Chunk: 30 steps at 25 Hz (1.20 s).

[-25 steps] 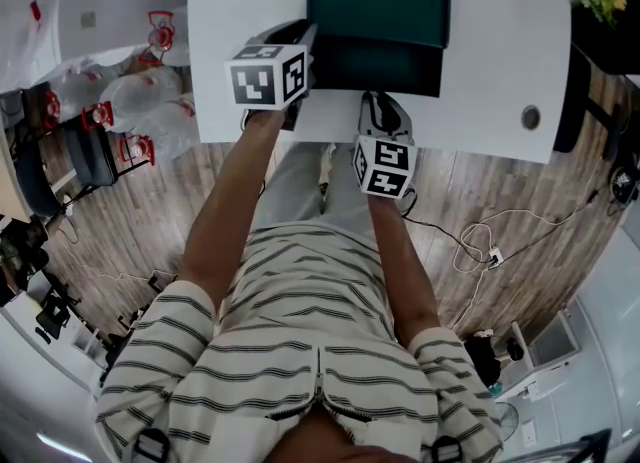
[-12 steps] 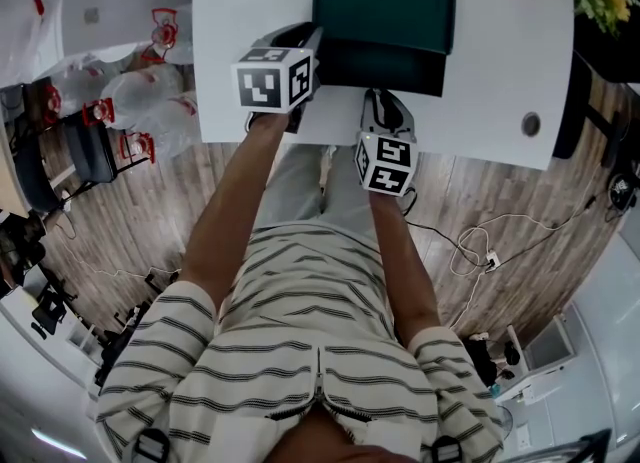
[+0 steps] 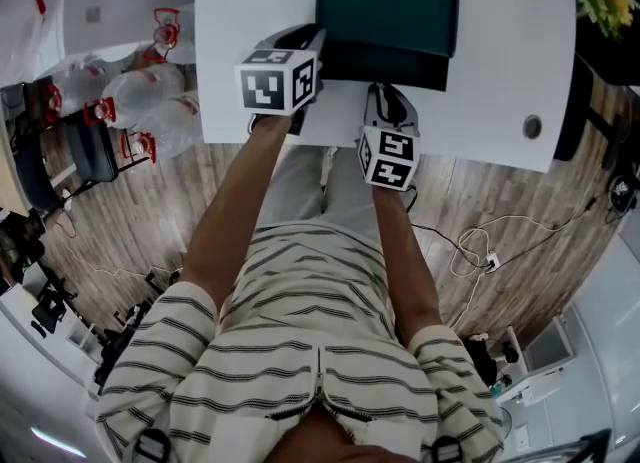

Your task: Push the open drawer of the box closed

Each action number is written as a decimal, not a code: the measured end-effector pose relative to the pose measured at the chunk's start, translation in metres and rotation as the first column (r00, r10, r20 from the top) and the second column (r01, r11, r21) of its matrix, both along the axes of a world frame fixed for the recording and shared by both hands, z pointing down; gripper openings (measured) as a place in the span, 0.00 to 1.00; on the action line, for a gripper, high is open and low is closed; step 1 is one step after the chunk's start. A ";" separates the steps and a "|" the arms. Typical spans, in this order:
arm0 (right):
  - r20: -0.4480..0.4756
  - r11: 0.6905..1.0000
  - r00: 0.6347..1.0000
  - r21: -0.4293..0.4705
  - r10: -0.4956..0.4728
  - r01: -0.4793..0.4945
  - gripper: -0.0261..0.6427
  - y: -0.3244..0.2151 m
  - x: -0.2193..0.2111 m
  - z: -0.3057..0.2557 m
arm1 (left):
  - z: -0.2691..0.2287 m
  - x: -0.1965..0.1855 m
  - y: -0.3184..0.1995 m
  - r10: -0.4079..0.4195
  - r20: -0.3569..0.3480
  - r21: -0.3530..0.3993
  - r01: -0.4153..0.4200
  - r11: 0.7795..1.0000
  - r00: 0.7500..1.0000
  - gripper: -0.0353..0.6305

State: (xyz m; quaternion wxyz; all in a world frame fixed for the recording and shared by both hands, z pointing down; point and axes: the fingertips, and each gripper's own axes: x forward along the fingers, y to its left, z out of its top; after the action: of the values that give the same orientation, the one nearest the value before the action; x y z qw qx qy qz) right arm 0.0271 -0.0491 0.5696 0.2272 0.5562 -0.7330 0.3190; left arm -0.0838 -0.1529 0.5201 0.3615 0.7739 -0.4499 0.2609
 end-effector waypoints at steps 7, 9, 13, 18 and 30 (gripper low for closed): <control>-0.004 1.000 1.000 0.001 -0.007 0.007 0.15 -0.007 -0.001 0.001 | 0.001 0.000 -0.001 0.003 0.000 -0.004 -0.003 1.000 1.000 0.14; -0.003 1.000 1.000 0.003 -0.005 0.005 0.15 -0.009 0.000 0.001 | 0.001 0.000 0.000 0.001 0.000 -0.004 -0.001 1.000 1.000 0.14; -0.001 1.000 1.000 0.007 -0.006 0.006 0.15 -0.014 0.000 0.000 | 0.000 0.001 0.001 0.003 -0.002 -0.004 -0.003 1.000 1.000 0.14; -0.003 1.000 1.000 0.008 -0.004 0.004 0.15 -0.022 0.001 0.002 | 0.002 0.002 0.001 0.009 -0.006 -0.006 -0.009 1.000 1.000 0.14; -0.005 1.000 1.000 0.013 0.000 0.000 0.15 -0.036 0.000 0.002 | 0.003 0.001 0.000 0.010 -0.010 -0.008 -0.010 1.000 1.000 0.14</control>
State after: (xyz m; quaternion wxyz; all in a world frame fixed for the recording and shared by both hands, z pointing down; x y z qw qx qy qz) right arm 0.0275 -0.0850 0.5720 0.2254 0.5585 -0.7343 0.3131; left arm -0.0831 -0.1532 0.5226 0.3654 0.7760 -0.4432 0.2606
